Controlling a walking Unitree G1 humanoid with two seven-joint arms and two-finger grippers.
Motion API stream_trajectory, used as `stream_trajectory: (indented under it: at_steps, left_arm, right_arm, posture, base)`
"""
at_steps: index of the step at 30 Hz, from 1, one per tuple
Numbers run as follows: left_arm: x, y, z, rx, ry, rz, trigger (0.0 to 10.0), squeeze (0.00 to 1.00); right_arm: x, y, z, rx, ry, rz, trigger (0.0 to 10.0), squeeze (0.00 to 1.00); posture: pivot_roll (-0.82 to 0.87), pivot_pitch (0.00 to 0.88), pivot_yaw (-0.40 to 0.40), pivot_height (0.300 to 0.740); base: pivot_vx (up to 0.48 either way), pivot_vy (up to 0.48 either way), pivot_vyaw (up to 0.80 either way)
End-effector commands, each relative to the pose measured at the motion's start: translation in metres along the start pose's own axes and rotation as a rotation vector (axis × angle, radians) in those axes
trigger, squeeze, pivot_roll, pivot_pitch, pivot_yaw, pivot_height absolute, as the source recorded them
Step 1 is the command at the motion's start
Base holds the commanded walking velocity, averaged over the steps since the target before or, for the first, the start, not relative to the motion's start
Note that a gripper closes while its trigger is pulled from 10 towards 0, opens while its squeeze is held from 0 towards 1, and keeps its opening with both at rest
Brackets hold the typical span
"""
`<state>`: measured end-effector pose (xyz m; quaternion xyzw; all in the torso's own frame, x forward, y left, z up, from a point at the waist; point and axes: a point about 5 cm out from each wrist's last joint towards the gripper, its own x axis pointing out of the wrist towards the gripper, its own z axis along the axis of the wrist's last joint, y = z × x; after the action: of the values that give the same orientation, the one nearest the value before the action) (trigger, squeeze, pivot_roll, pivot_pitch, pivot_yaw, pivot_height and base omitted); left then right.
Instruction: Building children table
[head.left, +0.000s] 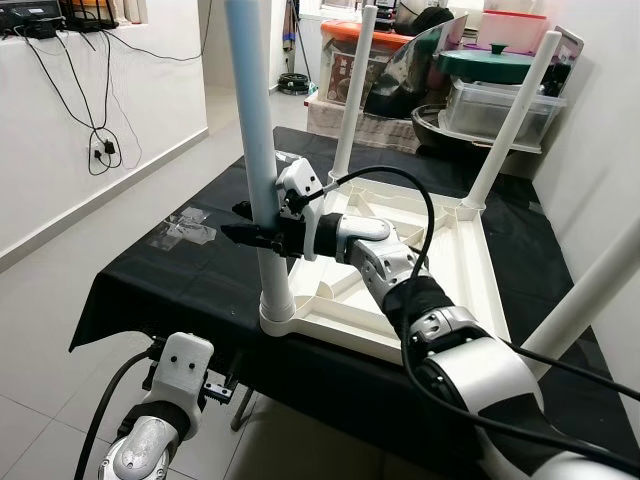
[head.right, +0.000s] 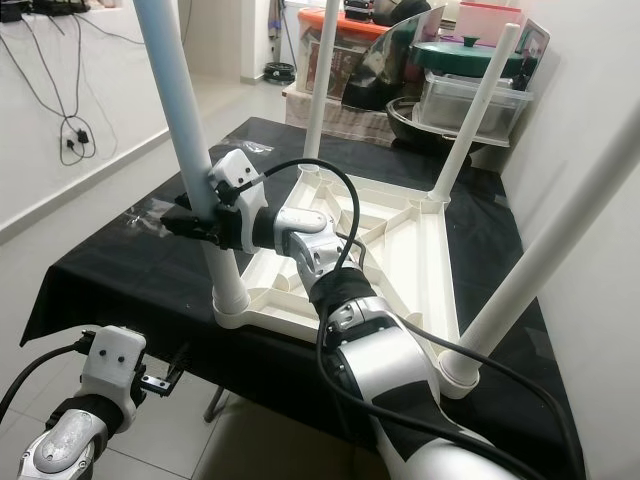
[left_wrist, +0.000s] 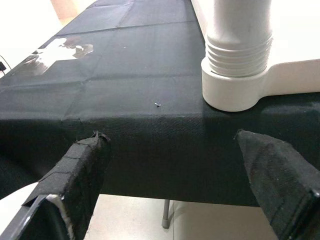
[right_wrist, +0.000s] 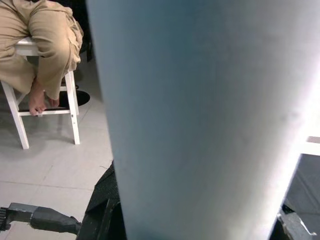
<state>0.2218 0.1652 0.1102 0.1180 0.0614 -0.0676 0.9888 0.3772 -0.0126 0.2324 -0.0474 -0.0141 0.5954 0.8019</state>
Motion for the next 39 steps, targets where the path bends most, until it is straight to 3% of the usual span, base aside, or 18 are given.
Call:
stream_trajectory:
  at_steps: [1, 20, 28, 39]
  left_arm:
    - [-0.001, -0.003, 0.000, -0.006, 0.008, -0.002, 10.0, 0.00]
    - [-0.003, -0.003, 0.000, -0.009, 0.007, -0.001, 10.0, 0.00]
    - [-0.002, -0.003, 0.000, -0.010, 0.005, 0.003, 10.0, 0.00]
    - [-0.001, -0.004, 0.000, -0.008, 0.005, 0.004, 10.0, 0.00]
  right_arm:
    - [0.004, 0.010, -0.028, 0.118, 0.059, 0.030, 0.0, 0.00]
    - [0.010, 0.012, -0.016, 0.145, 0.031, 0.104, 0.0, 0.00]
    - [0.007, 0.002, -0.005, 0.168, 0.011, 0.018, 0.0, 0.00]
    - [0.001, -0.006, -0.009, 0.198, 0.006, -0.079, 0.0, 0.00]
  posture:
    - [0.16, 0.000, -0.145, 0.740]
    - [0.17, 0.000, -0.147, 0.740]
    - [0.17, 0.000, -0.149, 0.740]
    - [0.17, 0.000, -0.149, 0.740]
  base:
    - [0.000, 0.000, 0.00]
    - [0.000, 0.000, 0.00]
    - [0.000, 0.000, 0.00]
    - [0.000, 0.000, 0.00]
